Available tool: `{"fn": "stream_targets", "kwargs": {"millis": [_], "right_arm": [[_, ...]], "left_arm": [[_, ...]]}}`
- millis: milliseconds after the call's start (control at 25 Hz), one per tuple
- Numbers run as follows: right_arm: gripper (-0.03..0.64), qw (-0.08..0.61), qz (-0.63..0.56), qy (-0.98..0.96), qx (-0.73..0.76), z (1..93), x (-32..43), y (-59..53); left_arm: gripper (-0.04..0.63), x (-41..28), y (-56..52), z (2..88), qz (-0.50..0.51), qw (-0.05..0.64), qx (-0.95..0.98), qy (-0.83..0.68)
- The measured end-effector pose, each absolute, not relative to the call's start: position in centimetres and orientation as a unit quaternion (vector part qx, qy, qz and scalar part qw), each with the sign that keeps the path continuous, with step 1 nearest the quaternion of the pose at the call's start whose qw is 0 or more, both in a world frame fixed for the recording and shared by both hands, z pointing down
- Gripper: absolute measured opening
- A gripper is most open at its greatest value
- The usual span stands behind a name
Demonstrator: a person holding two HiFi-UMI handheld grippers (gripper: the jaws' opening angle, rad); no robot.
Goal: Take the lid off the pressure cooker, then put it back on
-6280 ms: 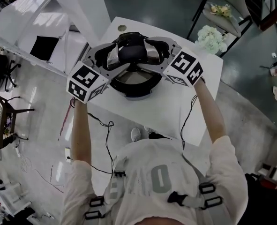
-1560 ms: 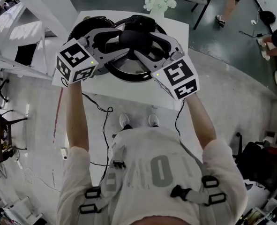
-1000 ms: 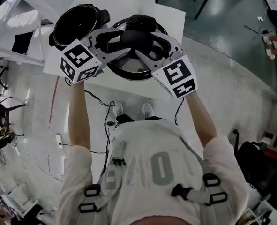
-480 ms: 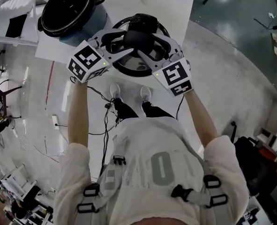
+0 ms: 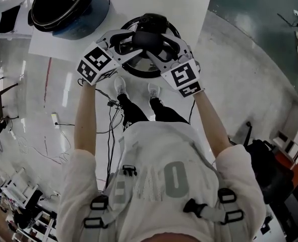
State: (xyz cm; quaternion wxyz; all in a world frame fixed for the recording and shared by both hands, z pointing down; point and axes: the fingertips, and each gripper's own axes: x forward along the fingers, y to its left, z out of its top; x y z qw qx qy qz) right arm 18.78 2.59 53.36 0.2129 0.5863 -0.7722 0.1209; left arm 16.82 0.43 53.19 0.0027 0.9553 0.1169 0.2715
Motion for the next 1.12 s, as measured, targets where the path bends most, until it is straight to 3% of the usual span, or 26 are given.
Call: {"fn": "stream_targets", "kwargs": {"millis": [160,840,1000,1120], "right_arm": [[0.261,0.245,0.116,-0.767,0.581,55.2,18.8,2.9],[0.285,0.249,0.086,-0.779,0.569,54.0,19.0,2.6],[0.290,0.213,0.062,-0.783,0.581,49.1,18.5,1.6],[0.245,0.162,0.037,-0.783,0.599,44.1,18.3,0.8]], "left_arm": [[0.242,17.0,0.9,54.6,0.283,-0.021,0.952,0.117],[0.244,17.4,-0.2,51.6,0.238,-0.022,0.966,0.096],[0.242,17.3,-1.5,46.0,0.190,-0.044,0.980,0.048],[0.232,16.9,-2.2,41.1,0.143,-0.060,0.988,-0.010]]}}
